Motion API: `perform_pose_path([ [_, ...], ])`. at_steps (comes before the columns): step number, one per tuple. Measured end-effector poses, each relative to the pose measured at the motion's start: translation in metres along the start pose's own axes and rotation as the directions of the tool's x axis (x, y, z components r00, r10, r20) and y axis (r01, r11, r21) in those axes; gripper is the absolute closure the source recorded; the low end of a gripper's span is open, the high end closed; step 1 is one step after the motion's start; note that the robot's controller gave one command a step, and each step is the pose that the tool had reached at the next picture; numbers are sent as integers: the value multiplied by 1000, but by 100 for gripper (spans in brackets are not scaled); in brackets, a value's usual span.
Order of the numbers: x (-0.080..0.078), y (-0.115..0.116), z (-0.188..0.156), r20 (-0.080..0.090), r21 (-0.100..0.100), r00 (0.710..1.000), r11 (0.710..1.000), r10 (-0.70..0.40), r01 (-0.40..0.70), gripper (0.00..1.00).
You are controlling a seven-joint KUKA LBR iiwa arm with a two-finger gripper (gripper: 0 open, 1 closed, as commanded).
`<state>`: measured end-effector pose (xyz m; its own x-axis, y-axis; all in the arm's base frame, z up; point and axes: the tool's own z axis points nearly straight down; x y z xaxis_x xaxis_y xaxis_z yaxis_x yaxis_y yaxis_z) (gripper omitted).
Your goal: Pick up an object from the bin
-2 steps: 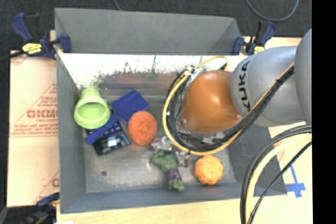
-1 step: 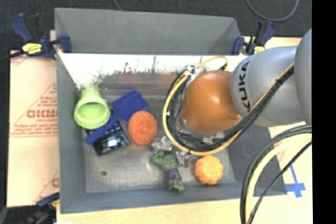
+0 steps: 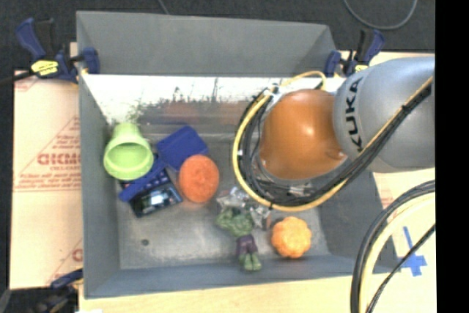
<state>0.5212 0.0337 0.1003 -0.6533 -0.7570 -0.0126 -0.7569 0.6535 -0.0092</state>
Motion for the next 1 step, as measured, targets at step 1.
perform_pose_path([
  [1,-1,-1,-23,2,3,1000,1000,1,-1,100],
])
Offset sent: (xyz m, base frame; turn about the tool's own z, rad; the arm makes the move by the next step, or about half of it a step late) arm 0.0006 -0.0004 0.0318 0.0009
